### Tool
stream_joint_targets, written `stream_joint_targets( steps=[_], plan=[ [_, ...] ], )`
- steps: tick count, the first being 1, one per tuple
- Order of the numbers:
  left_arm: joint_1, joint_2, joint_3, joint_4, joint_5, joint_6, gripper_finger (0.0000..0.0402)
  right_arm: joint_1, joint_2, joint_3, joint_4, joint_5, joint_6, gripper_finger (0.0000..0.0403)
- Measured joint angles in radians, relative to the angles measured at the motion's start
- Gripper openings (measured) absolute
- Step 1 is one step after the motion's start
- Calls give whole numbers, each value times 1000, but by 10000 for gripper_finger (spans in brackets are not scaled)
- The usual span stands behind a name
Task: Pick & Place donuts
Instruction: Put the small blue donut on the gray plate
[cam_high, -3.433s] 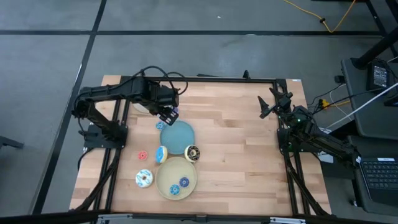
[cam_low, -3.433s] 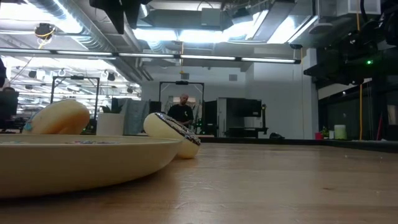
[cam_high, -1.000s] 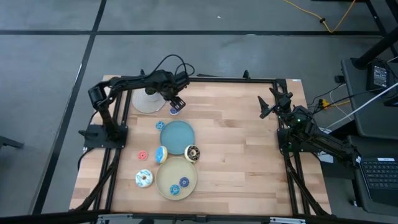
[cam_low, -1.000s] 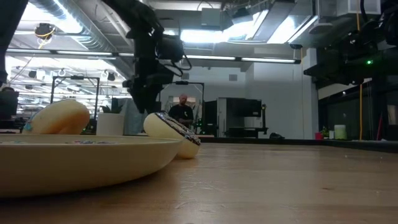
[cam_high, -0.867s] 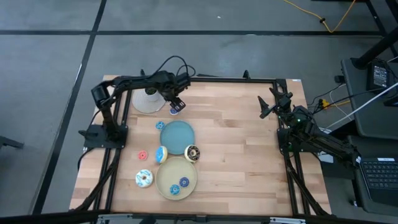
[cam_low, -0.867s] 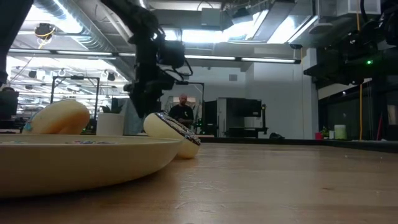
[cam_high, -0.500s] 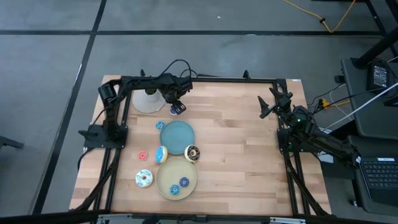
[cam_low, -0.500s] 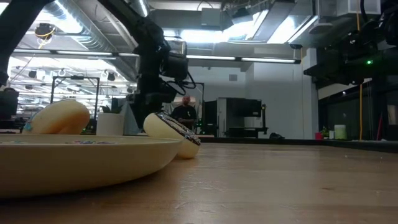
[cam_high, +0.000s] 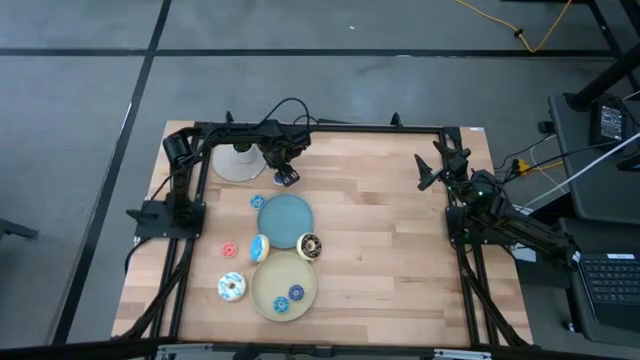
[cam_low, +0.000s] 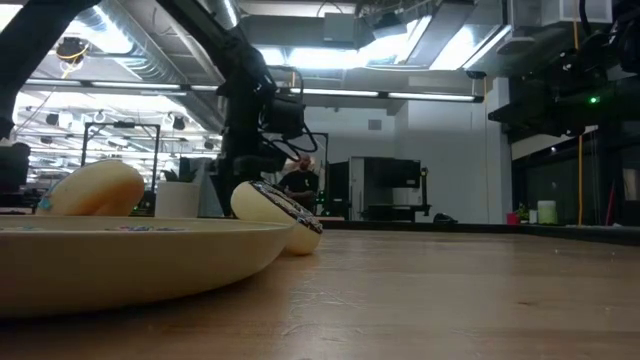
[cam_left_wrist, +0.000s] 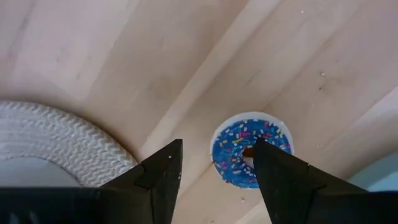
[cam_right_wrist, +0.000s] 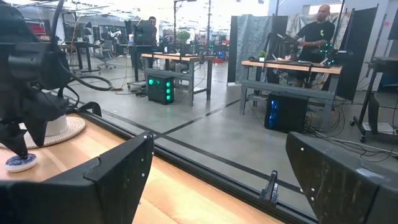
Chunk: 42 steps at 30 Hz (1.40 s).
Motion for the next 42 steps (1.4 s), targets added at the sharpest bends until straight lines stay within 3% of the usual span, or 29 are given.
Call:
stream_joint_targets(
  steps=[8,30,42],
  plan=[
    [-1,-3,-68,15,24,5,161,0,0,0,0,0,0,365],
    [1,-5,-69,26,21,24,53,0,0,0,0,0,0,365],
    [0,-6,-69,27,18,35,17,0,0,0,0,0,0,365]
  ],
)
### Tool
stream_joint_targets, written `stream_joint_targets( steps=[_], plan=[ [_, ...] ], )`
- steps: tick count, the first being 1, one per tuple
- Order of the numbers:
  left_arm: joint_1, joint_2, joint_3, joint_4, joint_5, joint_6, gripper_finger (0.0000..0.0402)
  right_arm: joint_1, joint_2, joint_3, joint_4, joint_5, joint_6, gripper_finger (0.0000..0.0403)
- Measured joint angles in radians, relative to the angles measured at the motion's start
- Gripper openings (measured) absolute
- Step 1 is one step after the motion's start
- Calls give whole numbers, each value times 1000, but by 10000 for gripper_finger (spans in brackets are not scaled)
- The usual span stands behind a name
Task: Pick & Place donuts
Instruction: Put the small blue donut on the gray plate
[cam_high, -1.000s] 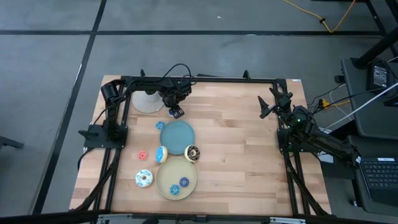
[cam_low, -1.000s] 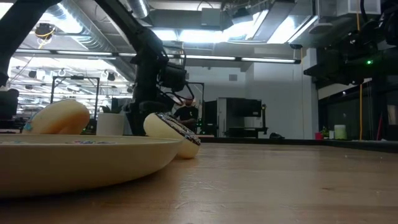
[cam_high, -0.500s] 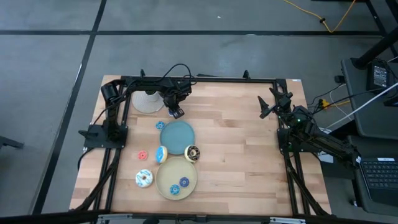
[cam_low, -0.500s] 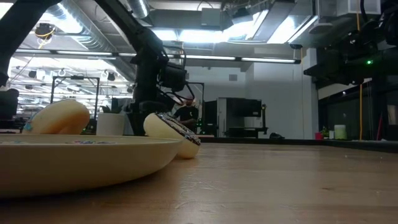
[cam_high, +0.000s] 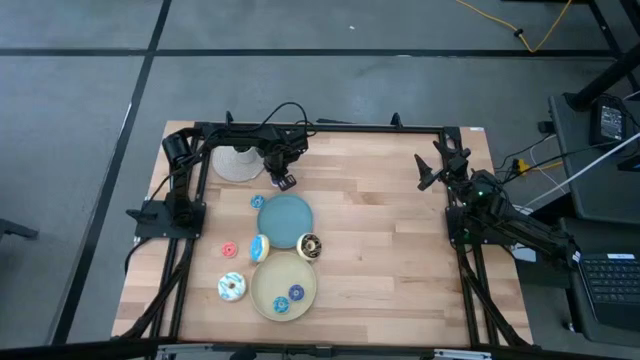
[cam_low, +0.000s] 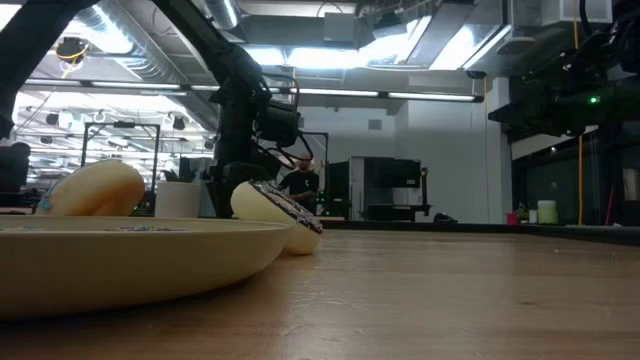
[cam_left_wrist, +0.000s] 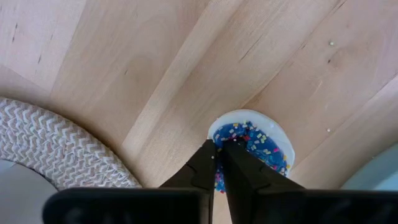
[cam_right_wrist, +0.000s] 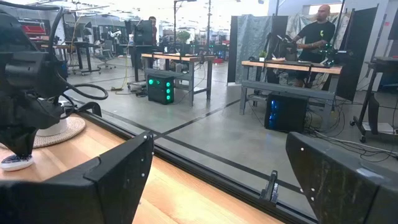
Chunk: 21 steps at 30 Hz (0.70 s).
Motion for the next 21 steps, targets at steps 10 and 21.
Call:
stream_joint_targets(
  steps=[10,21],
  plan=[
    [0,-83,-2,-57,-7,114,13,0,0,0,0,0,0,365],
    [0,-165,-1,-156,-3,196,13,0,0,0,0,0,0,365]
  ],
)
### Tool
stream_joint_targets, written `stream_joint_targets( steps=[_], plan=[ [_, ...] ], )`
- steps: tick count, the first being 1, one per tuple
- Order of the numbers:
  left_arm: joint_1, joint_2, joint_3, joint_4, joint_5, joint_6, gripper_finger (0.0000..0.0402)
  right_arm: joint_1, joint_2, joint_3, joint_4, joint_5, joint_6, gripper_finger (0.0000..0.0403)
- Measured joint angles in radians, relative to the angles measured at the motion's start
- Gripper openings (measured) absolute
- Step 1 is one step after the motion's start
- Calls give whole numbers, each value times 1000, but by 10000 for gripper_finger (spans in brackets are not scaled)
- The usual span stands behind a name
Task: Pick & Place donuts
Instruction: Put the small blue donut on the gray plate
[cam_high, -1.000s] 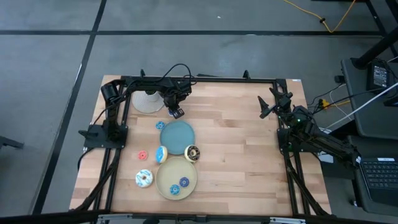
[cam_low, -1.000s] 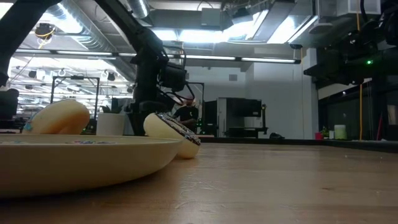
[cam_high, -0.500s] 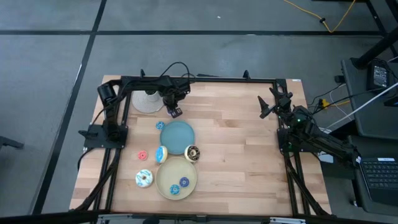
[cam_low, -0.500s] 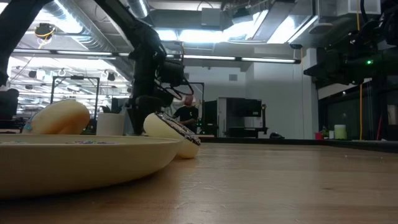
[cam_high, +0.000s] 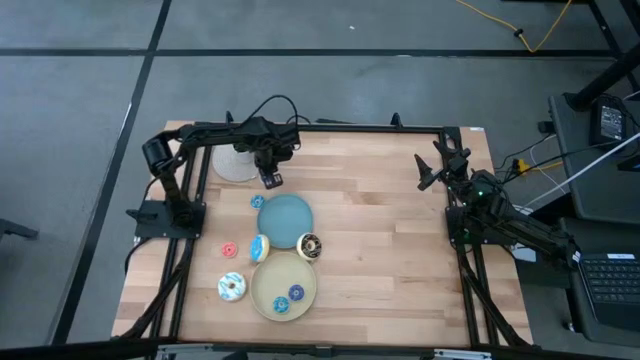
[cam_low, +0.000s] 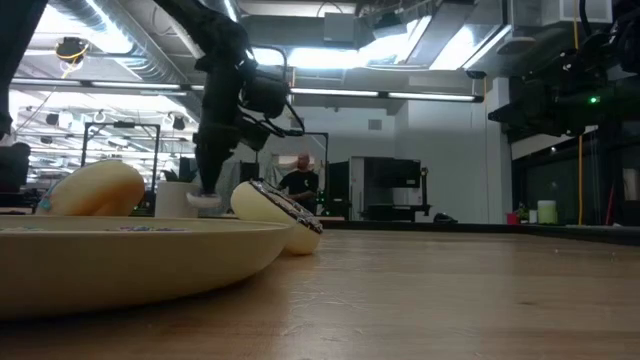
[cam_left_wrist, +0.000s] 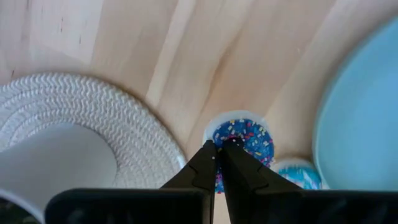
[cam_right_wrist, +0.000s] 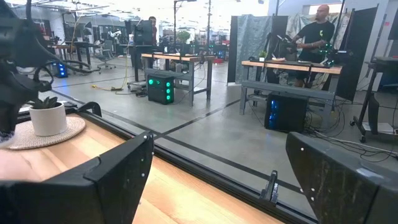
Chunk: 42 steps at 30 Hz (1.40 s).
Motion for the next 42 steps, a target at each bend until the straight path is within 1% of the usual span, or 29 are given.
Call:
stream_joint_targets(
  steps=[4,8,12,17,23,33,36,42],
  plan=[
    [0,-30,0,-34,10,26,13,0,0,0,0,0,0,365],
    [0,-46,19,-89,40,37,13,0,0,0,0,0,0,365],
    [0,-47,80,-173,58,54,13,0,0,0,0,0,0,365],
    [-17,-48,176,-258,55,67,13,0,0,0,0,0,0,365],
    [-69,-48,304,-346,55,69,13,0,0,0,0,0,0,365],
    [-172,-48,505,-494,54,22,13,0,0,0,0,0,0,365],
    [-204,-64,531,-495,57,9,13,0,0,0,0,0,0,365],
    [-270,-118,533,-498,79,0,13,0,0,0,0,0,0,365]
  ],
)
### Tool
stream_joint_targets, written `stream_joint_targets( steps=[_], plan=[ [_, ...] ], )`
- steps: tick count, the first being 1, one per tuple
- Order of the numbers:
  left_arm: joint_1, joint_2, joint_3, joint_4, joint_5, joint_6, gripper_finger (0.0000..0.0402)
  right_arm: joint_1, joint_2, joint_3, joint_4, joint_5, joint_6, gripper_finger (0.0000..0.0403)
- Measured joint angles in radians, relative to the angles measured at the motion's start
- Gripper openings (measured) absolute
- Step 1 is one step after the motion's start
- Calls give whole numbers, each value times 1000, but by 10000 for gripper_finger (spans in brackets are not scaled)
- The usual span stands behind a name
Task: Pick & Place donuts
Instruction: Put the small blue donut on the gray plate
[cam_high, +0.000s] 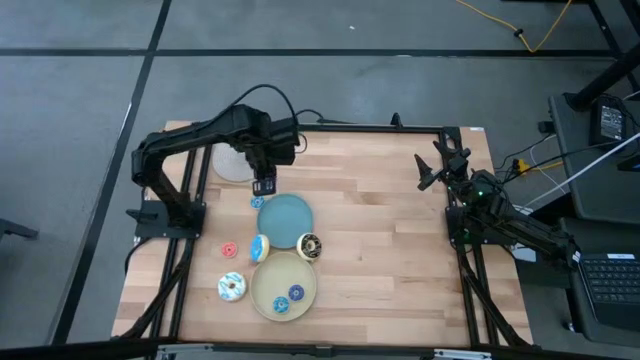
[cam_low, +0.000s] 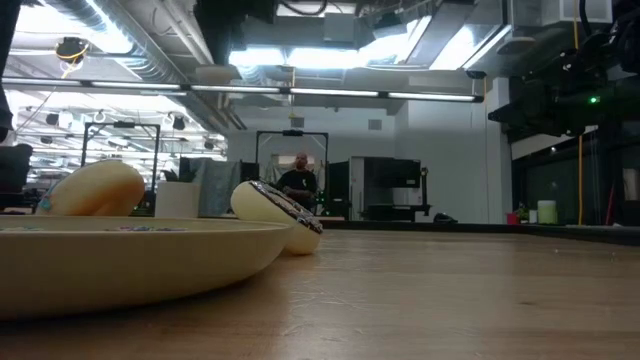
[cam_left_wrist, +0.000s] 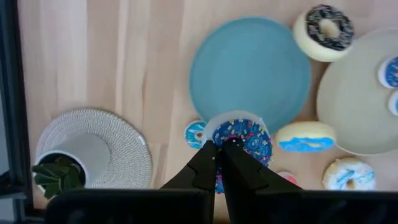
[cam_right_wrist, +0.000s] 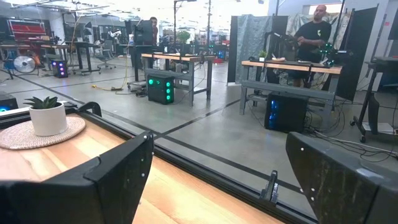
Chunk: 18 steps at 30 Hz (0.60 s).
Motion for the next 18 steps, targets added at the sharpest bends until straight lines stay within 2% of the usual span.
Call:
stream_joint_targets(
  steps=[6,14,18],
  plan=[
    [-78,-60,0,0,15,-1,13,0,0,0,0,0,0,365],
    [-179,-119,-1,0,106,-37,13,0,0,0,0,0,0,365],
    [-239,-133,-1,0,195,-49,13,0,0,0,0,0,0,365]
  ],
)
